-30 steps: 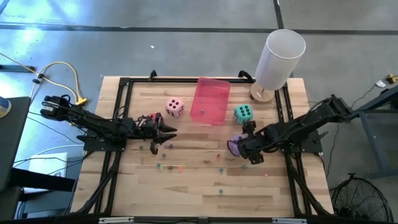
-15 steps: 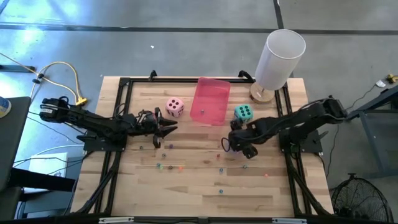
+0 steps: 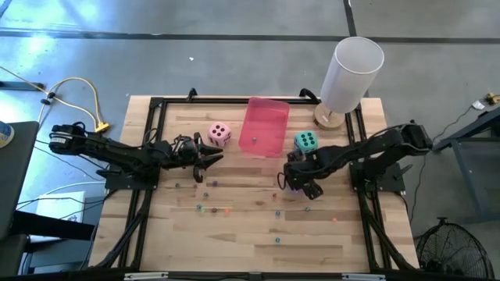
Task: Pick & Place Dice
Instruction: Put the large purple dice into the bin
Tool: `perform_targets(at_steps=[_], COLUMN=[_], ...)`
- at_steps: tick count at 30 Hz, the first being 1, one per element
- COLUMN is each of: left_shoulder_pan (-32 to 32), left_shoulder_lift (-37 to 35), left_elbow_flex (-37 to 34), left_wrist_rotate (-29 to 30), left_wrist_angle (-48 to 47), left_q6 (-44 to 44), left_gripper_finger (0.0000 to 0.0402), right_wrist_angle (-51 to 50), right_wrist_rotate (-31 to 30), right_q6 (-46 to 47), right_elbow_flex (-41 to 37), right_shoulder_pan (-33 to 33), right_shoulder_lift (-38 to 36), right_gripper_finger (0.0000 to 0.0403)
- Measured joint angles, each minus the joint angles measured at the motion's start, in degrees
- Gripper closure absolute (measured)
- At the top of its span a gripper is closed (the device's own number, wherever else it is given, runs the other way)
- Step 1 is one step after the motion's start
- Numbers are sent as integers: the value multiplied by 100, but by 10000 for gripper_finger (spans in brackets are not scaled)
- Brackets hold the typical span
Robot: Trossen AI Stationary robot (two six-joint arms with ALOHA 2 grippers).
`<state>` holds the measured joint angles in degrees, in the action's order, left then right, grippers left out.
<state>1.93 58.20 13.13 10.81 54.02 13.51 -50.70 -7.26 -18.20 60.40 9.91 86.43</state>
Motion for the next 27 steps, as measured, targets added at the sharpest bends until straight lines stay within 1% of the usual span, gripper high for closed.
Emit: perform_targets(at_steps=[5,9,11,12,17,21,27], left_shoulder_pan=[0,0,0,0,7,7,7], left_shoulder_lift=[-1,-1,-1,-1,-1,-1,-1], left_elbow_flex=[0,0,0,0,0,0,0], left_wrist_rotate=[0,-2,-4,-4,-28,-59,-57], left_wrist_angle=[2,2,2,2,1,2,0], left_q6=[1,-1,-1,-1,-1,-1,-1], left_gripper_finger=[294,294,294,294,294,294,294], right_wrist_angle=[-90,-439,-601,-676,-857,-945,-642], right_wrist_rotate=[-49,-367,-424,-412,15,-13,-6], right_q6=[79,272,282,287,143,-59,-362], right_elbow_flex=[47,346,507,573,654,605,608], right_shoulder_pan=[3,2,4,4,4,4,4], right_shoulder_lift=[1,11,9,9,7,120,220], right_gripper_finger=[10,10,10,10,10,10,10])
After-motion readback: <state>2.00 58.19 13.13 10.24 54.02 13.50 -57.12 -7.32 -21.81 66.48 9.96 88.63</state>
